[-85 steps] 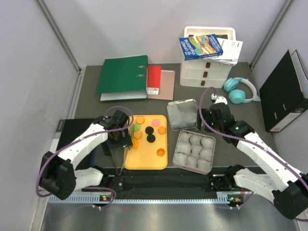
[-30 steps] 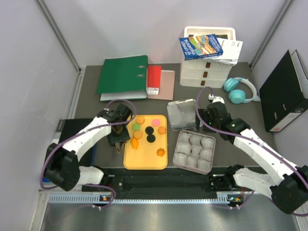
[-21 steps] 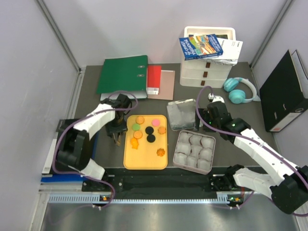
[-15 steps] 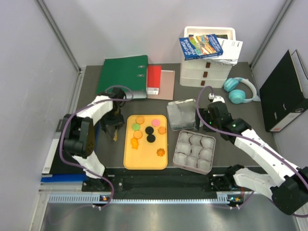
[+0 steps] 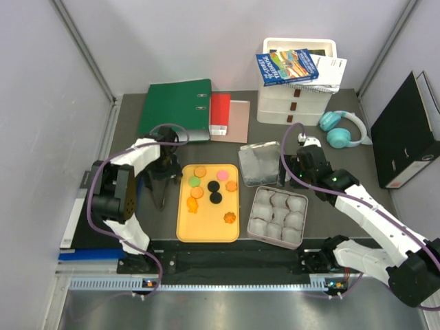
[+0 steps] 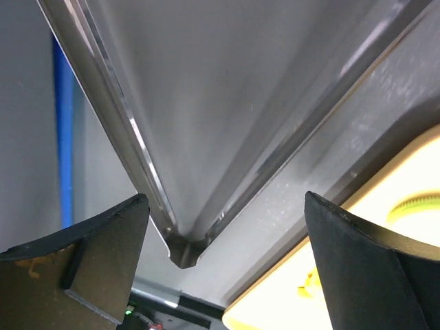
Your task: Pack the cookies
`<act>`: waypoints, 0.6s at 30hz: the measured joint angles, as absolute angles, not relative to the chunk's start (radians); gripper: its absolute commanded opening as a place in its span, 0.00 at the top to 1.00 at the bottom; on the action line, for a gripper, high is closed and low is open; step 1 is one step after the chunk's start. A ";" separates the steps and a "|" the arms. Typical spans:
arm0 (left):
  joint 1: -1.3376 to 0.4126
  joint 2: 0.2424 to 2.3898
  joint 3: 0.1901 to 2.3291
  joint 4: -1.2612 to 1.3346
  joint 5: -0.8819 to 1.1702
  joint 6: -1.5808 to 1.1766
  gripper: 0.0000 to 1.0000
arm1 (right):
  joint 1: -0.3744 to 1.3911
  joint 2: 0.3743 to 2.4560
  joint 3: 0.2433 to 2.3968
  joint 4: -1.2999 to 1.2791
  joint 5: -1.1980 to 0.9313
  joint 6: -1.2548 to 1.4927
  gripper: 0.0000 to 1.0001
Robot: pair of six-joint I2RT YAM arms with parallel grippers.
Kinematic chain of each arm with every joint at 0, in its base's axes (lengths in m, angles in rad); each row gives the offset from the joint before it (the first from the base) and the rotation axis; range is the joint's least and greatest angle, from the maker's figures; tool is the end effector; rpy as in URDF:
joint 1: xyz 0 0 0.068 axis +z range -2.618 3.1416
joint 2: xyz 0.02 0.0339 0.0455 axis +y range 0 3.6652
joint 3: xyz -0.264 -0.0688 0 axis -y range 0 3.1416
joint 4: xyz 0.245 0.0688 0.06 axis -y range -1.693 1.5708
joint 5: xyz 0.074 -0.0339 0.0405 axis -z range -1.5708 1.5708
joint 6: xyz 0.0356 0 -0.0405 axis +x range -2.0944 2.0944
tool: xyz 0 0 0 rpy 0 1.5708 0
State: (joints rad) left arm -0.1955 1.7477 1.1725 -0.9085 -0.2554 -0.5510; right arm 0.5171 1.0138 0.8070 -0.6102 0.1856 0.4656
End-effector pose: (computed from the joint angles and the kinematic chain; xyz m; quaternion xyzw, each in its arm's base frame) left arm 0.3099 -0.0522 0.1824 -0.1807 0.9743 0.1027 0.0866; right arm 0.1833 0.0967 0.2665 0.0103 0.9264 0.0969 0.3638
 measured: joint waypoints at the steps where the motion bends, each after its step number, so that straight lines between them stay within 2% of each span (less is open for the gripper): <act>1: -0.196 1.734 1.155 -0.902 -0.247 -0.556 0.01 | 0.517 1.015 0.807 -0.610 0.185 0.466 0.01; 7: -0.196 1.587 1.073 -0.879 -0.226 -0.595 0.01 | 0.517 1.015 0.807 -0.609 0.185 0.466 0.01; 18: -0.192 1.496 0.988 -0.859 -0.236 -0.646 0.01 | 0.517 1.016 0.807 -0.605 0.182 0.473 0.01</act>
State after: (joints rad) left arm -0.1917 1.4960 0.9878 -0.8585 -0.2356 -0.6460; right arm 0.5171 1.0157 0.8066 -0.6048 0.1818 0.4728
